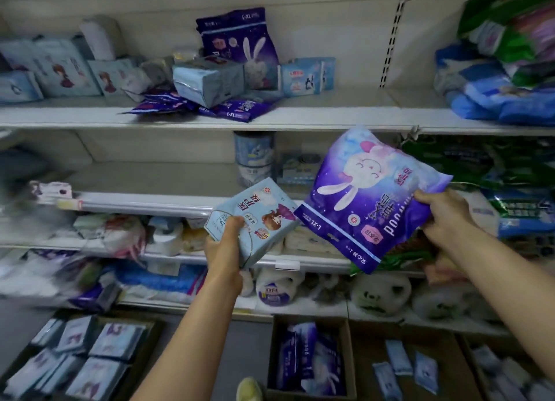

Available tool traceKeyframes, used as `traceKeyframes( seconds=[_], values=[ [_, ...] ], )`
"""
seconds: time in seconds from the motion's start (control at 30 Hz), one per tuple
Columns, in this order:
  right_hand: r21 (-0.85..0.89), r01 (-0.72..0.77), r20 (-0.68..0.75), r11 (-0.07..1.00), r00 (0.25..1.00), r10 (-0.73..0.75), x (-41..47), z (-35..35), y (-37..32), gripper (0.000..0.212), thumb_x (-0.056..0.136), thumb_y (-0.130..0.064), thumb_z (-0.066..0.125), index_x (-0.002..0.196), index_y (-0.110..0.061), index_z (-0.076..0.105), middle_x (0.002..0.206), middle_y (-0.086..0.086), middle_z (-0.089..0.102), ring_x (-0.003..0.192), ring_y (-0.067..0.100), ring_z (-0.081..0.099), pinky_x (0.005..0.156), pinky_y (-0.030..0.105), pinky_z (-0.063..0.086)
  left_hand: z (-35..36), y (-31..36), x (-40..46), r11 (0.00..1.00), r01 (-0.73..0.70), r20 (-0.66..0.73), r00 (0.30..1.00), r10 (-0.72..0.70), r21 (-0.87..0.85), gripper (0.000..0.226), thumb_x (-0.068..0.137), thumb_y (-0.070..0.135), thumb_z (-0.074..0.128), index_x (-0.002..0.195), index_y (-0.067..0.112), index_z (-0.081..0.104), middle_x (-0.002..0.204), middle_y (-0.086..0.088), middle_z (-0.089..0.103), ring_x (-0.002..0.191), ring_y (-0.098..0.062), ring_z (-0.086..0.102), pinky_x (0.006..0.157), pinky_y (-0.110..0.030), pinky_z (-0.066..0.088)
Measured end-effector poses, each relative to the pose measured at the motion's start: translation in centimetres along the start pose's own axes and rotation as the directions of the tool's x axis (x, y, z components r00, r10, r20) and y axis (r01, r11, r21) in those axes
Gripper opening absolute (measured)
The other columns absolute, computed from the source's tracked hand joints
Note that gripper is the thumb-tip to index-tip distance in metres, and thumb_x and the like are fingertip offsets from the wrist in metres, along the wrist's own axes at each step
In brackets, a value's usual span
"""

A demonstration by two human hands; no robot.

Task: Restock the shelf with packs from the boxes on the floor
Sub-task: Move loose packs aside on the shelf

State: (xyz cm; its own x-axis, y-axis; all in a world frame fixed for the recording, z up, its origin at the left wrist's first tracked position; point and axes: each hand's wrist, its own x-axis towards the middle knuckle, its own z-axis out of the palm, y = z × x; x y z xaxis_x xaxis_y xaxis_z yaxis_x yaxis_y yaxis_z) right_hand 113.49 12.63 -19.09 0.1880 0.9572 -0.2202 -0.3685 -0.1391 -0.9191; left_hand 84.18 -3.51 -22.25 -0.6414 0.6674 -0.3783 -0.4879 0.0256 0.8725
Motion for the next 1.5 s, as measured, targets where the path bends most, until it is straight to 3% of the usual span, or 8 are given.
traceKeyframes(
  seconds=[0.37, 0.47, 0.7, 0.87, 1.03, 1.2, 1.33, 1.5],
  values=[
    [-0.466, 0.187, 0.198, 0.865, 0.975, -0.104, -2.4, 3.0, 6.6, 0.023, 0.089, 0.008, 0.055, 0.107, -0.005, 0.062, 0.107, 0.018, 0.067, 0.081, 0.022, 0.062, 0.083, 0.041, 0.053, -5.9, 1.3, -1.4, 0.997, 0.005, 0.043, 0.999, -0.002, -0.077, 0.032, 0.091, 0.026, 0.059, 0.117, 0.009, 0.063, 0.082, -0.007, 0.074, 0.052, -0.017, 0.067, 0.036, -0.022, 0.046],
    [-0.573, 0.305, 0.355, 0.761, 0.929, -0.105, -2.6, 4.1, 8.8, 0.015, 0.088, 0.011, 0.056, 0.098, 0.001, 0.061, 0.096, 0.017, 0.065, 0.072, 0.015, 0.060, 0.068, 0.027, 0.049, -7.1, 1.5, -1.7, 0.997, -0.030, 0.078, 0.996, 0.035, -0.069, 0.052, 0.085, 0.029, 0.064, 0.131, 0.008, 0.057, 0.102, -0.011, 0.074, 0.068, -0.021, 0.072, 0.046, -0.027, 0.053],
    [-0.787, 0.369, 0.432, 0.494, 0.901, 0.016, -1.1, 4.9, 14.0, 0.026, 0.087, 0.005, 0.060, 0.112, 0.000, 0.061, 0.110, 0.021, 0.065, 0.098, 0.033, 0.061, 0.088, 0.044, 0.049, -9.8, 1.1, -1.8, 0.999, -0.049, 0.059, 0.997, 0.050, -0.016, 0.031, 0.091, 0.028, 0.058, 0.120, 0.015, 0.062, 0.105, -0.010, 0.075, 0.077, -0.022, 0.073, 0.056, -0.032, 0.060],
    [-0.774, 0.387, 0.471, 0.501, 0.881, 0.048, -2.2, 6.3, 15.4, 0.031, 0.088, 0.003, 0.062, 0.119, 0.002, 0.060, 0.116, 0.019, 0.063, 0.108, 0.034, 0.059, 0.095, 0.037, 0.043, -11.7, 0.6, -1.3, 1.000, -0.011, 0.034, 0.999, 0.012, -0.028, 0.055, 0.075, 0.033, 0.069, 0.125, 0.013, 0.059, 0.114, -0.013, 0.072, 0.095, -0.030, 0.072, 0.089, -0.049, 0.054],
    [-0.670, 0.446, 0.626, 0.593, 0.769, 0.129, -5.4, 11.6, 15.9, 0.013, 0.094, -0.008, 0.058, 0.104, -0.010, 0.066, 0.099, 0.008, 0.067, 0.089, 0.021, 0.060, 0.074, 0.027, 0.045, -13.4, 0.8, -0.6, 0.999, 0.002, 0.007, 1.000, -0.001, -0.043, 0.086, 0.054, 0.041, 0.077, 0.132, 0.013, 0.055, 0.114, -0.012, 0.072, 0.106, -0.036, 0.068, 0.097, -0.056, 0.051],
    [-0.614, 0.398, 0.714, 0.681, 0.648, 0.265, -10.7, 18.2, 17.0, 0.012, 0.098, -0.027, 0.054, 0.095, -0.023, 0.065, 0.097, 0.005, 0.071, 0.082, 0.018, 0.066, 0.067, 0.030, 0.050, -17.5, 1.8, 0.6, 1.000, 0.021, -0.017, 1.000, -0.021, -0.023, 0.066, 0.064, 0.038, 0.072, 0.125, 0.014, 0.063, 0.110, -0.010, 0.074, 0.102, -0.032, 0.069, 0.103, -0.055, 0.046],
    [-0.660, 0.211, 0.710, 0.721, 0.489, 0.507, -15.5, 24.6, 19.4, 0.056, 0.087, -0.065, 0.043, 0.111, -0.020, 0.067, 0.098, 0.004, 0.073, 0.088, 0.020, 0.068, 0.071, 0.035, 0.052, -22.3, 3.4, 2.4, 0.997, 0.074, -0.031, 0.997, -0.074, -0.014, 0.074, 0.058, 0.041, 0.076, 0.126, 0.015, 0.064, 0.114, -0.011, 0.073, 0.111, -0.034, 0.066, 0.106, -0.055, 0.043],
    [-0.731, 0.145, 0.679, 0.667, 0.256, 0.688, -20.1, 32.7, 24.8, 0.058, 0.073, -0.062, 0.058, 0.117, -0.025, 0.062, 0.099, 0.003, 0.074, 0.096, 0.023, 0.067, 0.074, 0.035, 0.051, -30.8, 6.3, 6.0, 0.977, 0.199, -0.054, 0.978, -0.203, -0.072, 0.022, 0.091, 0.028, 0.058, 0.101, 0.013, 0.071, 0.094, -0.010, 0.077, 0.074, -0.022, 0.074, 0.067, -0.030, 0.060]
  ],
)
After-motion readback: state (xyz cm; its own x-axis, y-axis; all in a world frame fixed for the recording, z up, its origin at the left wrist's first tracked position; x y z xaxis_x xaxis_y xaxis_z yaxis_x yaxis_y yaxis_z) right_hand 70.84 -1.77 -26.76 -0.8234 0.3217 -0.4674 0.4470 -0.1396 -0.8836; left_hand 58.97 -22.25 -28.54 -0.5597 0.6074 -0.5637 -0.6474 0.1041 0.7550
